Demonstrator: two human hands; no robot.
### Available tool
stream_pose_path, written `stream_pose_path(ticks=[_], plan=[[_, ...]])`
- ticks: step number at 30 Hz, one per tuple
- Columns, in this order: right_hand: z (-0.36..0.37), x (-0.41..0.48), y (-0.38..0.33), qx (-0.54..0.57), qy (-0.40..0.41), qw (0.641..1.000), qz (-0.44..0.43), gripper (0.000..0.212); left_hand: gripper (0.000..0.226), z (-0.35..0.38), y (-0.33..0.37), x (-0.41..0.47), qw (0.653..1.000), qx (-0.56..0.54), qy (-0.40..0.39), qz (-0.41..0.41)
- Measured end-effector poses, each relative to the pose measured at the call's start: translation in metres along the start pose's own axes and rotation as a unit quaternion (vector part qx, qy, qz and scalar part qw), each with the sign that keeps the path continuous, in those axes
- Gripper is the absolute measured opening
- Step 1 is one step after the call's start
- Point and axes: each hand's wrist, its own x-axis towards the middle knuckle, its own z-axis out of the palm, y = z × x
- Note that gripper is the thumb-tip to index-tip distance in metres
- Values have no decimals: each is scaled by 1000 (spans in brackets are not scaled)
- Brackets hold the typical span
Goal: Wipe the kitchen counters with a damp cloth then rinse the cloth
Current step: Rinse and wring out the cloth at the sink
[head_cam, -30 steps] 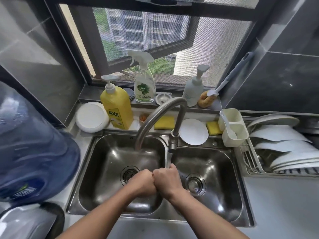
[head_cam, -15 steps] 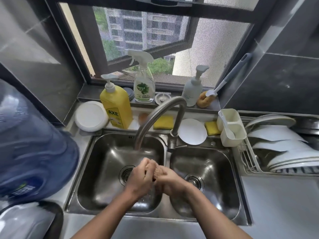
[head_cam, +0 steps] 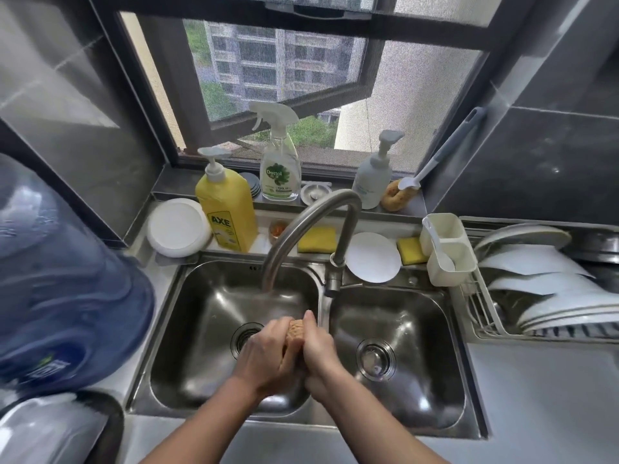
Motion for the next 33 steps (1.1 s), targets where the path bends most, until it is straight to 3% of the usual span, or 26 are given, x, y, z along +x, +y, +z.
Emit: stream_pose_path(ticks=[3, 7, 9, 14, 17, 21, 24, 28, 31, 33], plan=[[6, 7, 6, 69, -30, 990, 123, 53, 74, -4, -10, -2, 997, 7, -12, 75], [1, 12, 8, 22, -86, 979, 184, 47, 58, -11, -17, 1, 991, 41, -1, 129], [-2, 3, 1, -1, -86, 981, 172, 57, 52, -13, -17, 8, 987, 85, 23, 131], [0, -10, 1, 16, -46, 993, 110, 63, 71, -8, -12, 17, 980, 183, 40, 62], [2, -4, 4, -12, -35, 996, 76, 62, 59, -4, -6, 16, 980, 195, 36, 31], [0, 1, 10, -87, -46, 994, 40, 79, 51, -10, -6, 14, 976, 173, 71, 112], [-5, -8, 8, -104, -73, 990, 61, 72, 46, -13, -9, 12, 974, 168, 63, 142], [-6, -9, 6, -58, -62, 996, 35, 55, 65, -12, -3, 10, 989, 139, 23, 54], [-2, -8, 6, -72, -45, 996, 11, 56, 89, -14, 13, 14, 990, 129, -32, -46], [-2, -5, 8, -129, -3, 991, -25, 62, 93, -11, 20, 18, 987, 61, -62, -137]])
